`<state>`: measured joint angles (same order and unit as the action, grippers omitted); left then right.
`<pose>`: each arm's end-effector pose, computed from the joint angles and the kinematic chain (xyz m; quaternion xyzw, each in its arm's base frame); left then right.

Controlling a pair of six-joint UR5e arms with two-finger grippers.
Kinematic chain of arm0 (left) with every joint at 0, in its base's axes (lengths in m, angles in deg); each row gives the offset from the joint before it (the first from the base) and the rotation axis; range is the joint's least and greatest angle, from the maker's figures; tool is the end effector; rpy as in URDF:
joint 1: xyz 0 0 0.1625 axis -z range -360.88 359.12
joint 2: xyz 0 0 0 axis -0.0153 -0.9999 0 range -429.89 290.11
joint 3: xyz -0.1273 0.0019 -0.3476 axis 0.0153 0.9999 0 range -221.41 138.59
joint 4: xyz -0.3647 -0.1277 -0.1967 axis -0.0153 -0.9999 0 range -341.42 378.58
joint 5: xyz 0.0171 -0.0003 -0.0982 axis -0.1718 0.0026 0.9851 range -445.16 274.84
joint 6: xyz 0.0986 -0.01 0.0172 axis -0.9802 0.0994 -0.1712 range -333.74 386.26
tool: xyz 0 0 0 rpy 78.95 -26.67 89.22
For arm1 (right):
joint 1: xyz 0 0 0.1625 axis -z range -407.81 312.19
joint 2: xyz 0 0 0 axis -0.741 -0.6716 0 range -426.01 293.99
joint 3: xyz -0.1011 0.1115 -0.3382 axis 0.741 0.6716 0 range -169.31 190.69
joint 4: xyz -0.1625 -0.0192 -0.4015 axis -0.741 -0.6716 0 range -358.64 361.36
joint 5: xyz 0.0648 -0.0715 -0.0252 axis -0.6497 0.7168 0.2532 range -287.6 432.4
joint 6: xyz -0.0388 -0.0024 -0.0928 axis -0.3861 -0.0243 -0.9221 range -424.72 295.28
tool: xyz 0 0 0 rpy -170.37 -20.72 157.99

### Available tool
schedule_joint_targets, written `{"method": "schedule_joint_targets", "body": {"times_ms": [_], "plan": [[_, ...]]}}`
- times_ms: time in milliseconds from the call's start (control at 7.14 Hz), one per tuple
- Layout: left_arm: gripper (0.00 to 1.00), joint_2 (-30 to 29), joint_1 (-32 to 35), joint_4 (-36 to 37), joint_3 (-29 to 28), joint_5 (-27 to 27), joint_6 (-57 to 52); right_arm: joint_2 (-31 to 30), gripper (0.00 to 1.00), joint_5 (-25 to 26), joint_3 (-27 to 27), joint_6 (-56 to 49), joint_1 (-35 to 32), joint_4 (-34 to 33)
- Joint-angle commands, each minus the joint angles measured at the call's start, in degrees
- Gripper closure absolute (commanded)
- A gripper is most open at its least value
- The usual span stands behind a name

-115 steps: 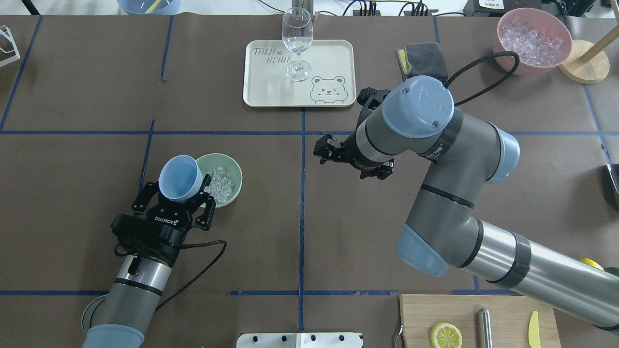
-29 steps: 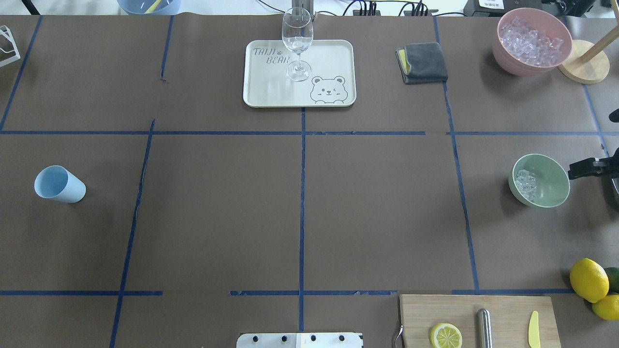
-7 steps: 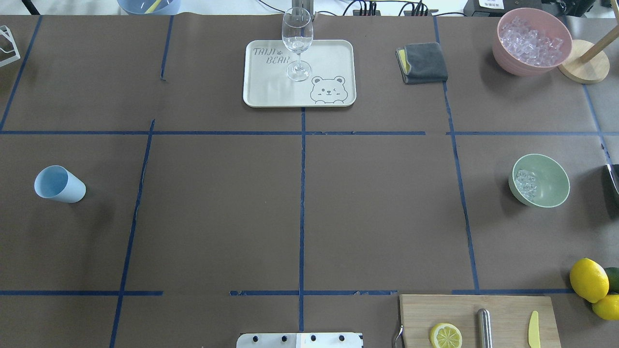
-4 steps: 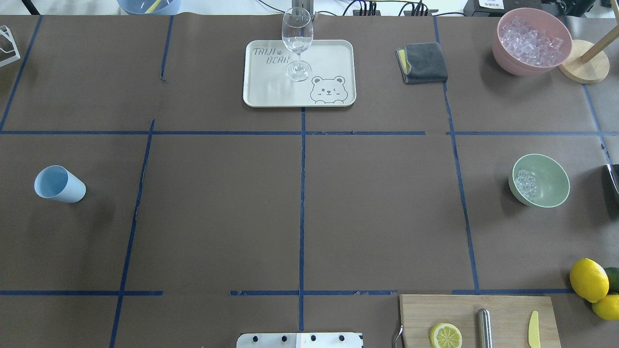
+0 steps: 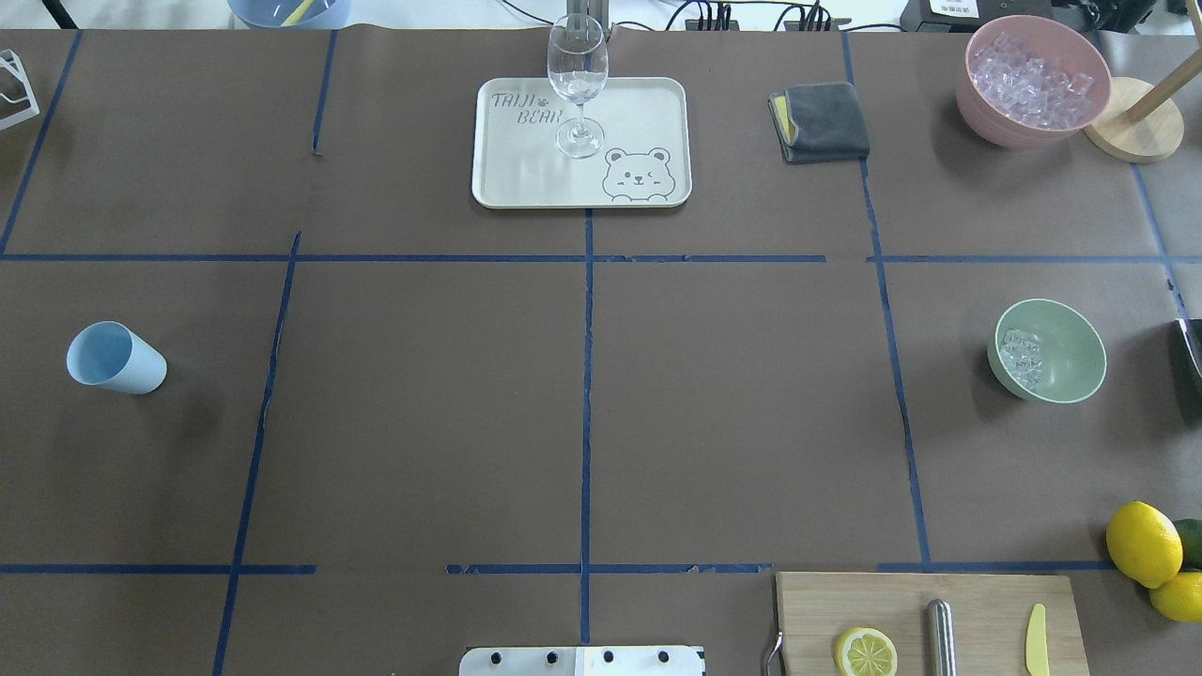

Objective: Pour ice into bowl

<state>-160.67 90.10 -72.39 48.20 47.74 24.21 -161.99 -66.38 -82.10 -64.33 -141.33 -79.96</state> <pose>-0.0737 -0.5179 0.6010 0.0207 0.3653 0.0131 0.9306 0.0869 -0.4745 0.6100 0.0548 -0.4111 0.0113 0.9099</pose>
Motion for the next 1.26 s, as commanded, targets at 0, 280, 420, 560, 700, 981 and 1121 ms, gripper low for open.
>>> {"method": "schedule_joint_targets", "body": {"times_ms": [0, 280, 420, 560, 700, 981, 1121], "plan": [[0.00, -0.10, -0.01, -0.09, -1.01, 1.57, -0.06, -0.09, 0.00, 0.09, 0.06, -0.03, 0.00, -0.16], [0.00, -0.10, -0.01, -0.09, -1.01, 1.57, -0.06, 0.00, 0.00, 0.09, 0.41, 0.05, 0.00, -0.07], [0.00, -0.10, -0.01, -0.09, -1.01, 1.57, -0.06, 0.09, 0.00, 0.09, 0.15, 0.66, 0.00, -0.07], [0.00, -0.10, -0.01, 0.00, -1.01, 1.57, -0.06, 0.87, 0.00, 0.17, 0.06, 0.84, 0.09, -0.24], [0.00, -0.10, -0.01, -0.09, -0.93, 1.57, -0.06, 1.31, 0.00, 0.18, 0.06, 0.93, 1.22, -0.25], [0.00, -0.18, -0.01, -0.09, -0.84, 1.57, 0.03, 1.84, 0.00, 0.09, -0.03, 1.46, 2.46, -0.16], [0.00, -0.18, -0.01, -0.09, -0.84, 1.57, -0.06, 1.85, 0.00, 0.09, -0.03, 1.46, 2.55, -0.16]]}}
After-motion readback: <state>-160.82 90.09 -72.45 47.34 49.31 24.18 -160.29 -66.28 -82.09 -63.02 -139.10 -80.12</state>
